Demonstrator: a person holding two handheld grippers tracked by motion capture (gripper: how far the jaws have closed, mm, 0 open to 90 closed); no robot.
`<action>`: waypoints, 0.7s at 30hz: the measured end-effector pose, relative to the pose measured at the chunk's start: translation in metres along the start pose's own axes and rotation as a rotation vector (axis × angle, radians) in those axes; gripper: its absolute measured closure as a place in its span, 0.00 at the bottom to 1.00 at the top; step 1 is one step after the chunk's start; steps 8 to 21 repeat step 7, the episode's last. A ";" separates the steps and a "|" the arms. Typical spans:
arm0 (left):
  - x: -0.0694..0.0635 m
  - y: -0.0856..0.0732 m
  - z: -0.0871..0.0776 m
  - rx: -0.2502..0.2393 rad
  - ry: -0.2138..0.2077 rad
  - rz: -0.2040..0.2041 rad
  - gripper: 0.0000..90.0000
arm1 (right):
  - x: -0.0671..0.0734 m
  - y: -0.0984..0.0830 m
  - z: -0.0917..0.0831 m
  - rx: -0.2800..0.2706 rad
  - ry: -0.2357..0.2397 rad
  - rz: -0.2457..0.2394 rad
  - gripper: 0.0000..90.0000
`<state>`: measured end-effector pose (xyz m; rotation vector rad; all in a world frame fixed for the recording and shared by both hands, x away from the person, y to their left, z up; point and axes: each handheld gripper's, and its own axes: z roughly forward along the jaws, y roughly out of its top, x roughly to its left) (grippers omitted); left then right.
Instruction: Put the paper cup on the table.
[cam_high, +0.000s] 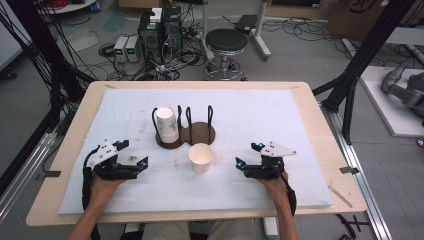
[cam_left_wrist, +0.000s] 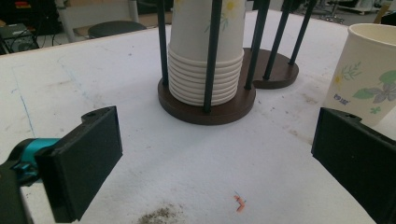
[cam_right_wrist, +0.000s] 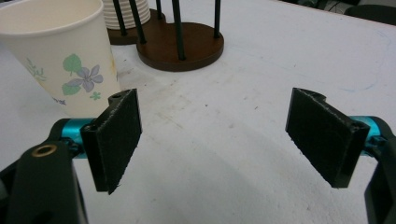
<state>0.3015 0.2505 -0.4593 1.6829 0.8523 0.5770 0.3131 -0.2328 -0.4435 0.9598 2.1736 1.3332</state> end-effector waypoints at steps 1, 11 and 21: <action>0.000 0.000 0.000 0.000 0.000 0.000 0.02 | 0.000 0.000 0.000 -0.002 -0.002 0.003 0.21; 0.000 0.000 -0.001 -0.006 -0.001 -0.004 0.02 | -0.001 -0.001 -0.003 -0.015 -0.008 0.011 0.21; 0.000 0.000 -0.001 -0.006 -0.001 -0.004 0.02 | -0.001 -0.001 -0.003 -0.015 -0.008 0.011 0.21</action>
